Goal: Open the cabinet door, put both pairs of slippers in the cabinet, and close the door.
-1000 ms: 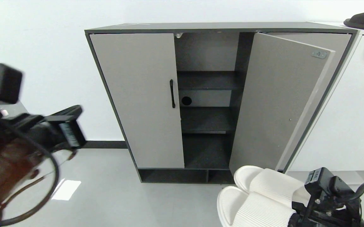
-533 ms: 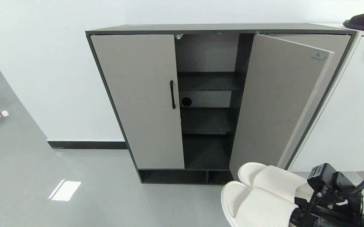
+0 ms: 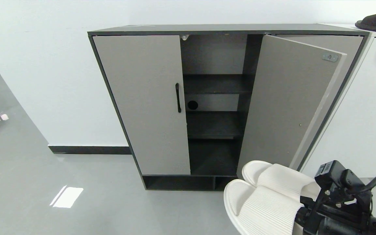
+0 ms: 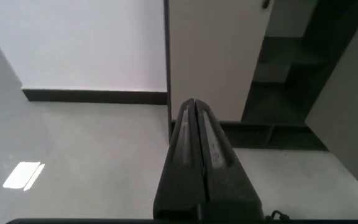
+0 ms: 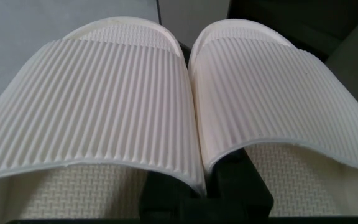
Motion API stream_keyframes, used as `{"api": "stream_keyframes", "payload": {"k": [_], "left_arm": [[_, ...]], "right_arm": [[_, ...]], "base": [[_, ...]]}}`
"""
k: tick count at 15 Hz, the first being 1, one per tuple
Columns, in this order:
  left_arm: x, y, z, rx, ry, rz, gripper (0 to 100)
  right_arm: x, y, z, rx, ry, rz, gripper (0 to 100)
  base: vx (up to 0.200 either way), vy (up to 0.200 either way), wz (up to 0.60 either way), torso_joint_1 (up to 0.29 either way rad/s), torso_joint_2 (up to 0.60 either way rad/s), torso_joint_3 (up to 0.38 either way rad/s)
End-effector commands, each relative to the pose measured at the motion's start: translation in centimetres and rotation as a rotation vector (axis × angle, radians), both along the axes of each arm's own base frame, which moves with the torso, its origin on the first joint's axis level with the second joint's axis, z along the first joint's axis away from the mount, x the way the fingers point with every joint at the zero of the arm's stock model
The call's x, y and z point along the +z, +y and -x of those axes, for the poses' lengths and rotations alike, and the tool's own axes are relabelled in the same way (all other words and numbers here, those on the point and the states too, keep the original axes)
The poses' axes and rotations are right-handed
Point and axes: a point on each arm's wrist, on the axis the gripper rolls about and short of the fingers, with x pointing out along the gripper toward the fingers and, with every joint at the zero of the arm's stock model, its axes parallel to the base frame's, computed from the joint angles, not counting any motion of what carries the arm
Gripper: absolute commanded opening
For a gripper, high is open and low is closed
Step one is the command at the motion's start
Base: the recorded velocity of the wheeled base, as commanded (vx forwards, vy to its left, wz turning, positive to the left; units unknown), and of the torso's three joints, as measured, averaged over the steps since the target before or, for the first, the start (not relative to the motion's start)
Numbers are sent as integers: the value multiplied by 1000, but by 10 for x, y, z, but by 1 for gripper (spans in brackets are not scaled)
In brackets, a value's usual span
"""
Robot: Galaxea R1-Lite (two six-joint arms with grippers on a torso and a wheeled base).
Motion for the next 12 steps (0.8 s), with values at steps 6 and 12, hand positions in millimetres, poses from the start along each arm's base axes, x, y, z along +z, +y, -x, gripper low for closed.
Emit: {"api": "stream_keyframes", "payload": {"k": [6,12], "left_arm": [[-1,-1,1,-36,-14,-74,0],[-1,-1,1,-40,-14,-46,0]], "right_arm": [[1,3,-3,1,-7,-9,0],[0,4,-4,-5,-5,-12,0]], "base": [[0,0,0,0,0,0],[0,200,0,3,2,2]]}}
